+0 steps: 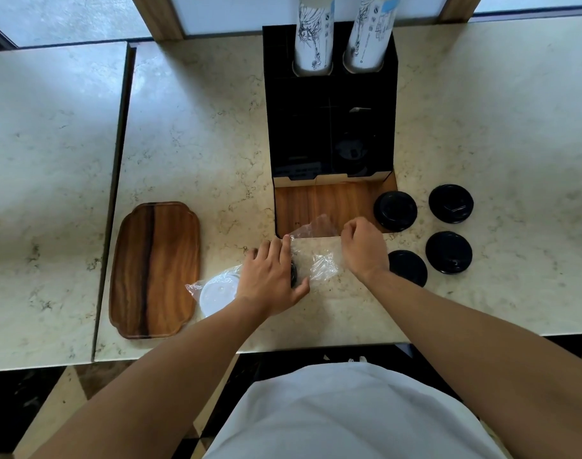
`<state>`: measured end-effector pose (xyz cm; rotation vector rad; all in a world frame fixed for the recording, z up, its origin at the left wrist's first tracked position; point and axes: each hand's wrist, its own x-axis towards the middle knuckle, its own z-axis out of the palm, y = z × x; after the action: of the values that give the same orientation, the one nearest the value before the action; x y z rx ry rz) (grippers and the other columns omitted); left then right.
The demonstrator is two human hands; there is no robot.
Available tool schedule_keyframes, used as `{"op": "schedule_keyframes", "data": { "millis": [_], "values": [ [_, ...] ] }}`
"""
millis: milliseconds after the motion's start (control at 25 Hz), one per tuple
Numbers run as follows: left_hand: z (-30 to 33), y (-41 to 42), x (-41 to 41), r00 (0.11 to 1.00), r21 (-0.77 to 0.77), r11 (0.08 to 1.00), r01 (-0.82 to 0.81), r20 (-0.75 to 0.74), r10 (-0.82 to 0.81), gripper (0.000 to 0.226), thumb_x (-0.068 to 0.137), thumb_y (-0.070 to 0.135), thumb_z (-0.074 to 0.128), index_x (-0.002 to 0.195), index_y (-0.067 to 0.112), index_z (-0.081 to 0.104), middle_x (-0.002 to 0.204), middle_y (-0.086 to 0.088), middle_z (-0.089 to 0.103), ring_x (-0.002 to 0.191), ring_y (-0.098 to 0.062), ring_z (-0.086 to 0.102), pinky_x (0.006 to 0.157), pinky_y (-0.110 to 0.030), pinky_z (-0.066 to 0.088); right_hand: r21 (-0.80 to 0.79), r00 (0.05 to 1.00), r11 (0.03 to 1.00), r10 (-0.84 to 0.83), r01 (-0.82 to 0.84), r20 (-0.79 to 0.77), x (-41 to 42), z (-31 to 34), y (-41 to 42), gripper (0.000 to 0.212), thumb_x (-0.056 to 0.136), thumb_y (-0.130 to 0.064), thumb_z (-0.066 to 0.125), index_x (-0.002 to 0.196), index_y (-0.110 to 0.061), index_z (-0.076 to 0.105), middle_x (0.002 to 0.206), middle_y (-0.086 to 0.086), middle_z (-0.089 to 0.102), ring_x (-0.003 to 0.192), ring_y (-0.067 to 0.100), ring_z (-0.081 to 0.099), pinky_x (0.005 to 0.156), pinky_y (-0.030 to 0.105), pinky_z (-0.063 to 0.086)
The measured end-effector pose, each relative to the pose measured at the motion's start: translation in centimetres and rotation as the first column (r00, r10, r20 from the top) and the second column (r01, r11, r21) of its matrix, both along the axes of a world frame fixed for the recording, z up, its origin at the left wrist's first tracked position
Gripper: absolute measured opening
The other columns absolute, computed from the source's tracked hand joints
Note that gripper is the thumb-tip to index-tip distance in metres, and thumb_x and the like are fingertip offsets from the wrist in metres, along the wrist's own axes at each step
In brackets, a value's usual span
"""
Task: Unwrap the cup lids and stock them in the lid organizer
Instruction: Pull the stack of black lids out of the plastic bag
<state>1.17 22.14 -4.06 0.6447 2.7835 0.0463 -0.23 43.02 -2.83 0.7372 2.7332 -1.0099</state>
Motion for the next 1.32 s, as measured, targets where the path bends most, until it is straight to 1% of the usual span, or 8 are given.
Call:
{"op": "schedule_keyframes", "data": {
  "millis": [160, 320, 440, 560, 640, 840, 960, 1320],
  "values": [
    [-0.1, 0.0, 0.0, 1.000, 0.009, 1.000, 0.003, -0.008, -0.003, 0.096, 0.088, 0.073, 0.039, 0.148, -0.002, 0.040, 0.125, -0.018, 0.058, 0.111, -0.036, 0.054, 0.088, -0.050, 0.047, -0.008, 0.943, 0.971, 0.231, -0.240, -0.238, -0.1, 1.1, -0.3, 0.016, 0.102, -0.018, 0.053, 0.109, -0.013, 0.067, 0.110, 0.000, 0.062, 0.088, 0.009, 0.060, 0.076, 0.017, 0.048],
    [0.0, 0.0, 0.1, 1.000, 0.013, 1.000, 0.006, -0.017, -0.006, 0.097, 0.088, 0.073, 0.038, 0.149, -0.002, 0.039, 0.125, -0.019, 0.058, 0.111, -0.037, 0.055, 0.090, -0.051, 0.047, 0.012, 0.883, 0.891, 0.450, -0.453, -0.134, -0.4, 1.3, -2.3, 0.025, 0.101, -0.018, 0.051, 0.113, -0.009, 0.071, 0.112, 0.005, 0.069, 0.098, 0.015, 0.064, 0.089, 0.033, 0.056],
    [0.0, -0.1, 0.0, 1.000, 0.024, 1.000, 0.012, -0.027, -0.011, 0.099, 0.088, 0.075, 0.036, 0.151, -0.001, 0.037, 0.128, -0.020, 0.057, 0.113, -0.038, 0.054, 0.095, -0.054, 0.046, -0.022, 0.959, 0.959, 0.281, -0.281, 0.013, -0.6, 0.9, -3.5, 0.032, 0.102, -0.020, 0.048, 0.122, -0.007, 0.070, 0.119, 0.008, 0.069, 0.106, 0.021, 0.065, 0.094, 0.036, 0.055],
    [-0.1, -0.3, 0.0, 0.999, 0.046, 0.999, 0.002, -0.044, 0.000, 0.101, 0.088, 0.078, 0.033, 0.155, 0.002, 0.031, 0.135, -0.021, 0.054, 0.118, -0.038, 0.054, 0.101, -0.057, 0.044, -0.134, 0.992, 0.990, 0.066, -0.051, 0.112, -0.8, 0.8, -3.6, 0.033, 0.104, -0.023, 0.044, 0.111, -0.006, 0.071, 0.106, 0.010, 0.074, 0.088, 0.020, 0.069, 0.077, 0.034, 0.057],
    [0.0, -0.4, 0.0, 0.999, 0.054, 0.999, -0.007, -0.033, 0.009, 0.103, 0.088, 0.082, 0.030, 0.157, 0.006, 0.025, 0.140, -0.021, 0.051, 0.124, -0.038, 0.052, 0.106, -0.060, 0.042, -0.237, 0.979, 0.970, 0.001, 0.048, 0.202, -1.3, 1.1, -3.3, 0.034, 0.105, -0.021, 0.043, 0.102, -0.003, 0.071, 0.098, 0.015, 0.075, 0.084, 0.025, 0.072, 0.078, 0.041, 0.061],
    [0.6, -0.6, -0.4, 0.995, 0.170, 0.981, -0.091, 0.058, 0.082, 0.107, 0.084, 0.087, 0.032, 0.161, 0.016, 0.008, 0.153, -0.018, 0.037, 0.138, -0.036, 0.038, 0.113, -0.059, 0.036, -0.445, 0.890, 0.887, 0.101, 0.122, 0.445, -3.5, 3.4, -3.1, 0.025, 0.103, -0.002, 0.051, 0.117, 0.001, 0.071, 0.112, 0.020, 0.074, 0.098, 0.031, 0.074, 0.092, 0.042, 0.061],
    [1.0, -1.1, -0.6, 0.993, 0.214, 0.973, -0.088, 0.101, 0.068, 0.109, 0.083, 0.086, 0.037, 0.161, 0.017, 0.007, 0.157, -0.017, 0.032, 0.143, -0.035, 0.032, 0.118, -0.056, 0.031, -0.459, 0.887, 0.879, 0.106, 0.128, 0.450, -4.6, 3.9, -3.1, 0.030, 0.106, -0.004, 0.045, 0.131, -0.001, 0.062, 0.119, 0.020, 0.069, 0.100, 0.028, 0.074, 0.093, 0.040, 0.061],
    [0.7, -4.6, 0.3, 1.000, 0.137, 0.990, -0.021, -0.017, 0.024, 0.112, 0.078, 0.086, 0.043, 0.158, 0.011, 0.020, 0.148, -0.015, 0.043, 0.135, -0.034, 0.042, 0.119, -0.053, 0.031, -0.468, 0.858, 0.877, 0.152, 0.112, 0.491, -4.3, 3.4, -2.7, 0.021, 0.100, -0.013, 0.056, 0.115, 0.002, 0.061, 0.090, 0.015, 0.072, 0.070, 0.019, 0.062, 0.065, 0.032, 0.053]
  ]
}}
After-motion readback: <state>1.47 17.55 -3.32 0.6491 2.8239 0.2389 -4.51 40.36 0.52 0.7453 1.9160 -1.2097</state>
